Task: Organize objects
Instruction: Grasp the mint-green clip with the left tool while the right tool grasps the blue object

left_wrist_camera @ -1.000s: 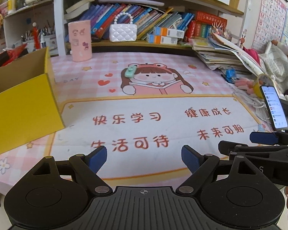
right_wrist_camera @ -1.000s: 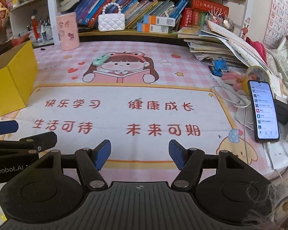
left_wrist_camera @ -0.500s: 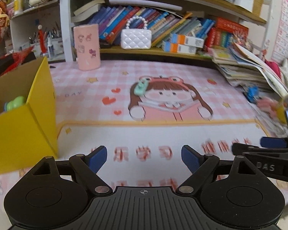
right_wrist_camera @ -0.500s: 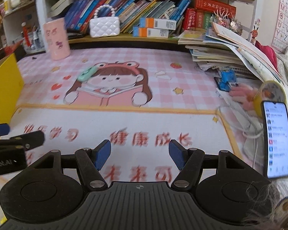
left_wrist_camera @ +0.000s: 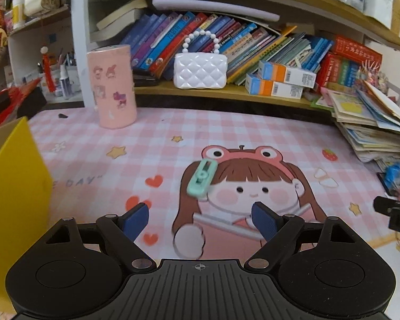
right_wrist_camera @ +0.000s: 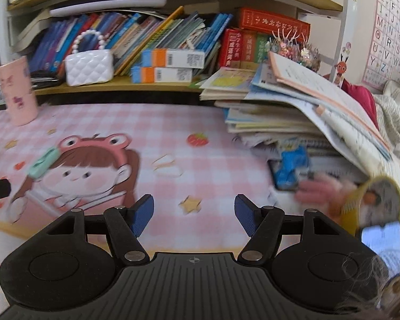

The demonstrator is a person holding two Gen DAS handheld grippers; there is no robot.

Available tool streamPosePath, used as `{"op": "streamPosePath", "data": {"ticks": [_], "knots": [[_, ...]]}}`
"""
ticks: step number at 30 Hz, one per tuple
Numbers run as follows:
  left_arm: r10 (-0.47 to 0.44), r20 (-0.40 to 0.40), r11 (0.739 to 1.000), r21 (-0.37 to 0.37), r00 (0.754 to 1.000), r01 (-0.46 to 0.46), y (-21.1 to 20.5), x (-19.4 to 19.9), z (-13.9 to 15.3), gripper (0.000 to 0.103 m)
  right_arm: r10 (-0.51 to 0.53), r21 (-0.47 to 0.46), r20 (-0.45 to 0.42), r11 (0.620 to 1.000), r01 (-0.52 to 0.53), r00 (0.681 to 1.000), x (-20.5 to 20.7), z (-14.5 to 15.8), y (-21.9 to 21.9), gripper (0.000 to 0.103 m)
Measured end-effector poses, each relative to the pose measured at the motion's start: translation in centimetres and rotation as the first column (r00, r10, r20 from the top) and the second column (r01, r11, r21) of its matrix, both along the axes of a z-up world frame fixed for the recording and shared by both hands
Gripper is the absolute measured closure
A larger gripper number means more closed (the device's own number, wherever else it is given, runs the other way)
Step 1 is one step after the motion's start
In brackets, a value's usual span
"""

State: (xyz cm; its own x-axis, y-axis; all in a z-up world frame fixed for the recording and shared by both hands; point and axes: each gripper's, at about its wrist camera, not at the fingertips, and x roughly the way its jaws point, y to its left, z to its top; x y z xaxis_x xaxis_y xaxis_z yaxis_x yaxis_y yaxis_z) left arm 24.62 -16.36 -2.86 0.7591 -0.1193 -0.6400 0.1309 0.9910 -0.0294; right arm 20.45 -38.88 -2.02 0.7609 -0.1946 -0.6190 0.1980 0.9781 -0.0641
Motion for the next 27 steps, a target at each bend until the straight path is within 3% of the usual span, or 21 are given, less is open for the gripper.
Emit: {"op": "streamPosePath", "data": {"ticks": [11, 17, 27], "knots": [[-0.010, -0.023, 0.999, 0.038, 1.000, 0.011, -2.9, 5.1, -1.8, 0.018, -0.112, -0.026, -0.003, 0.993, 0.112, 0.994, 5.3, -1.5, -5.8, 0.038], [0.018, -0.052, 0.999, 0.044, 0.998, -0.016, -4.1, 7.0, -3.5, 0.034, -0.223, -0.011, 0.013, 0.975, 0.223, 0.975, 7.2, -2.3, -9.2, 0.038], [0.004, -0.001, 0.994, 0.109, 1.000, -0.004, -5.5, 8.6, -4.4, 0.039, -0.366, -0.053, -0.033, 0.930, 0.364, 0.930, 10.4, -4.4, -13.7, 0.038]]}}
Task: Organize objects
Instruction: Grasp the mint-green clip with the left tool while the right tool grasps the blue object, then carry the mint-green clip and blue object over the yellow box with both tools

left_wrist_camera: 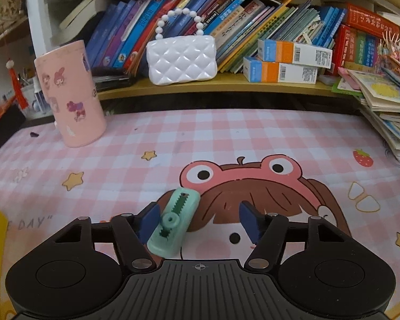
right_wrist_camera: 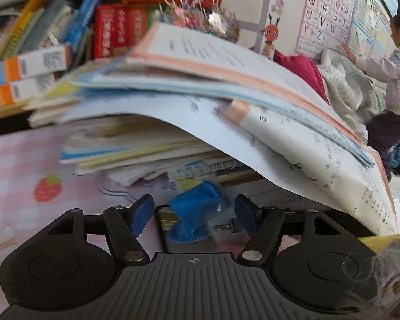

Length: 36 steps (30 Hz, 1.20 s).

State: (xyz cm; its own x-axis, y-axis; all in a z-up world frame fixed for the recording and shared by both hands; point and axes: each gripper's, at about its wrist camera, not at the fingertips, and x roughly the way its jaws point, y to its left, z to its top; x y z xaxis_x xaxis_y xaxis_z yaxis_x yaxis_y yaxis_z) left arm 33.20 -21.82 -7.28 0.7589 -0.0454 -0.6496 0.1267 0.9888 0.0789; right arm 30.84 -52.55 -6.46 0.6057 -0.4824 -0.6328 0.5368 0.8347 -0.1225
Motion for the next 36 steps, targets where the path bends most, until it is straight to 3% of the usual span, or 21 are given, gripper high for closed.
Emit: {"op": "streamPosePath", "data": {"ticks": [5, 7, 8, 9, 10, 12, 17, 25, 36], "knots": [[0.046, -0.016, 0.999, -0.016, 0.999, -0.047, 0.9, 0.7, -0.2, 0.040, -0.016, 0.013, -0.010, 1.000, 0.016, 1.000, 0.7, -0.9, -1.1, 0.042], [0.067, -0.037, 0.997, -0.027, 0.997, -0.068, 1.5, 1.1, -0.6, 0.043, -0.013, 0.013, -0.012, 1.000, 0.013, 1.000, 0.9, -1.1, -1.1, 0.049], [0.077, -0.047, 0.996, -0.034, 0.996, -0.079, 1.8, 1.3, -0.8, 0.045, -0.006, 0.017, -0.003, 1.000, 0.006, 1.000, 0.9, -1.2, -1.2, 0.061], [0.081, -0.043, 0.995, -0.055, 0.996, -0.084, 2.2, 1.4, -0.9, 0.051, 0.005, 0.024, 0.006, 1.000, -0.005, 1.000, 0.9, -1.1, -1.3, 0.075], [0.084, -0.039, 0.995, -0.053, 0.996, -0.086, 2.3, 1.5, -0.9, 0.054, 0.017, 0.030, 0.007, 0.999, -0.017, 1.000, 1.0, -1.1, -1.3, 0.076], [0.073, -0.044, 0.996, -0.057, 0.996, -0.075, 2.4, 1.6, -0.7, 0.080, 0.023, 0.027, 0.005, 0.999, -0.023, 1.000, 1.1, -0.9, -1.2, 0.077], [0.077, -0.049, 0.991, -0.106, 0.996, -0.082, 3.6, 0.3, 0.2, 0.080, 0.047, 0.030, 0.039, 0.998, -0.048, 0.998, 0.0, -0.1, 0.1, 0.079], [0.086, -0.044, 0.982, -0.162, 0.995, -0.092, 5.6, -4.2, 2.0, 0.080, 0.195, 0.016, 0.066, 0.980, -0.197, 0.979, -3.2, 1.9, 5.7, 0.079], [0.085, 0.005, 0.983, -0.161, 0.996, -0.083, 9.6, -12.8, 4.4, 0.080, 0.412, 0.071, 0.061, 0.907, -0.416, 0.909, -10.0, 3.6, 14.9, 0.079]]}}
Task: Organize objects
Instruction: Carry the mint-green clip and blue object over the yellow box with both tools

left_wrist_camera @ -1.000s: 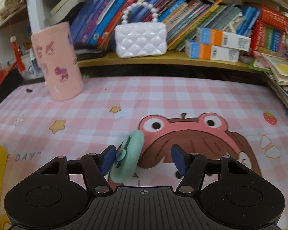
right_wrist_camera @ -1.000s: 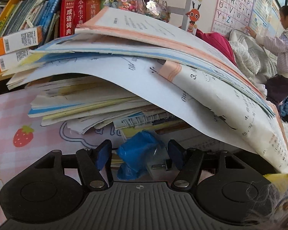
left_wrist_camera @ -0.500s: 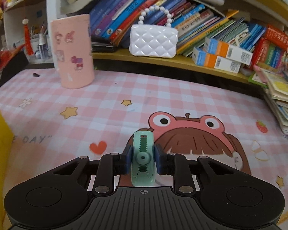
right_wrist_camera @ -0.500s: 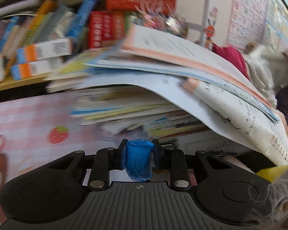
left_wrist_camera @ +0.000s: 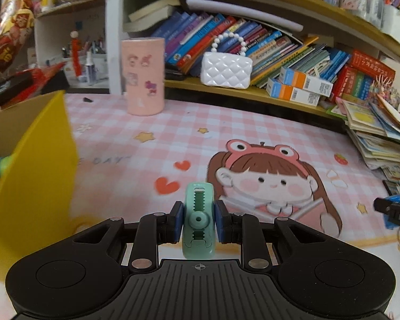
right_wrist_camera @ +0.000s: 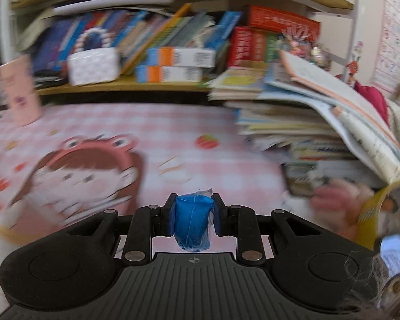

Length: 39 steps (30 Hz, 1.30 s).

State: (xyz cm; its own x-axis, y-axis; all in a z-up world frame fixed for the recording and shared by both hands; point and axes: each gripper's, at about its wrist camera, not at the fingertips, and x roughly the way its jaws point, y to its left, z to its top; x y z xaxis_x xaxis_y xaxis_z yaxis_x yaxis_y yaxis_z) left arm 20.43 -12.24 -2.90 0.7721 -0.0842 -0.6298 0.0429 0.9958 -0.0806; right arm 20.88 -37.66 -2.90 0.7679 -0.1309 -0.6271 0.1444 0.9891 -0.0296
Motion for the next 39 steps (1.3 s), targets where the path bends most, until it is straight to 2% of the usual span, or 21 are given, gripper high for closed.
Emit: {"op": "streamPosePath", "data": {"ticks": [8, 19, 27, 39], "knots": [[-0.008, 0.020, 1.000, 0.021, 1.000, 0.008, 3.6, -7.0, 0.8, 0.080, 0.115, 0.067, -0.073, 0.992, -0.111, 0.991, -6.3, -0.5, 6.1, 0.079], [-0.038, -0.032, 0.999, 0.010, 0.999, 0.039, 8.5, -15.0, 0.1, 0.080, 0.268, 0.100, -0.112, 0.961, -0.257, 0.957, -12.5, -0.3, 14.4, 0.079], [0.000, -0.036, 1.000, -0.007, 0.999, -0.001, 13.1, -18.7, 0.0, 0.080, 0.382, 0.083, -0.149, 0.924, -0.373, 0.912, -16.5, -0.5, 20.5, 0.079], [0.082, -0.044, 0.996, 0.019, 0.996, -0.082, 19.9, -24.0, 0.1, 0.080, 0.449, 0.114, -0.149, 0.893, -0.436, 0.881, -20.4, -1.2, 27.4, 0.079]]}}
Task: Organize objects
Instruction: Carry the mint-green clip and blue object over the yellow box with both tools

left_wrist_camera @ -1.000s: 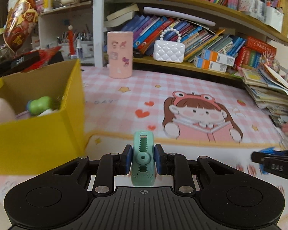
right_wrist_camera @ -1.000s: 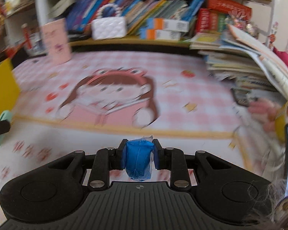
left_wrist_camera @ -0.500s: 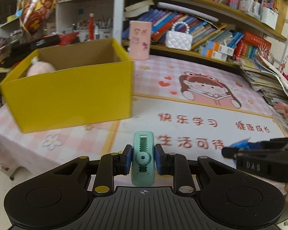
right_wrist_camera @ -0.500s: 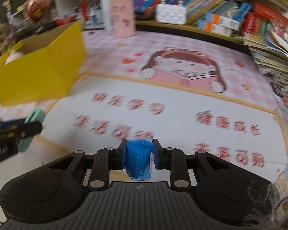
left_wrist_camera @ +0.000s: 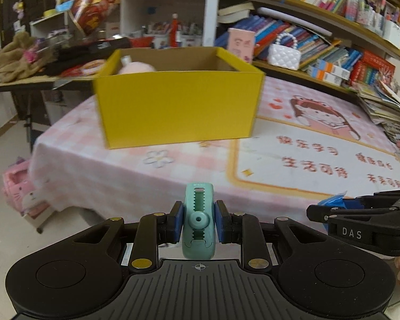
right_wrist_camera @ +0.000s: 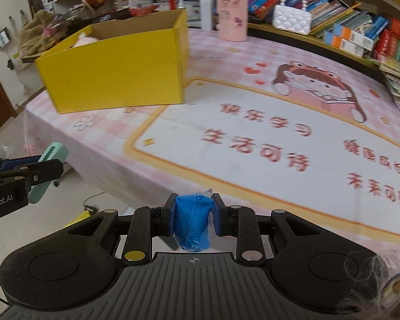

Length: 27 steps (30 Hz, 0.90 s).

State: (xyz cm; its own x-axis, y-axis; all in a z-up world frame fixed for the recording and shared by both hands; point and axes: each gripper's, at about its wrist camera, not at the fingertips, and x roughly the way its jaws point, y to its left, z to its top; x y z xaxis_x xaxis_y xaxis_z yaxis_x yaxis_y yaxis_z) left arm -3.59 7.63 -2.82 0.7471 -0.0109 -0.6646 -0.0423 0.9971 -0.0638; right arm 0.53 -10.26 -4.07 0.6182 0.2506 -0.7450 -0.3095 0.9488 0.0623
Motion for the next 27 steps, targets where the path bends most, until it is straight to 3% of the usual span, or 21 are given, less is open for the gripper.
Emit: {"op": "streamPosePath", "data": {"ticks": [13, 21, 27], "knots": [[0.055, 0.044, 0.998, 0.011, 0.997, -0.056, 5.9, -2.8, 0.8, 0.080, 0.075, 0.013, 0.033, 0.997, -0.075, 0.997, -2.0, 0.3, 6.7, 0.079], [0.026, 0.064, 1.000, -0.007, 0.998, -0.026, 6.4, -2.1, 1.0, 0.080, 0.114, -0.022, 0.042, 0.993, -0.114, 0.993, -1.9, 0.8, 8.1, 0.079], [0.027, 0.150, 1.000, 0.002, 0.988, -0.027, 6.6, 0.1, 3.2, 0.080, 0.104, 0.016, 0.098, 0.994, -0.106, 0.990, 0.2, 2.4, 8.2, 0.079]]}}
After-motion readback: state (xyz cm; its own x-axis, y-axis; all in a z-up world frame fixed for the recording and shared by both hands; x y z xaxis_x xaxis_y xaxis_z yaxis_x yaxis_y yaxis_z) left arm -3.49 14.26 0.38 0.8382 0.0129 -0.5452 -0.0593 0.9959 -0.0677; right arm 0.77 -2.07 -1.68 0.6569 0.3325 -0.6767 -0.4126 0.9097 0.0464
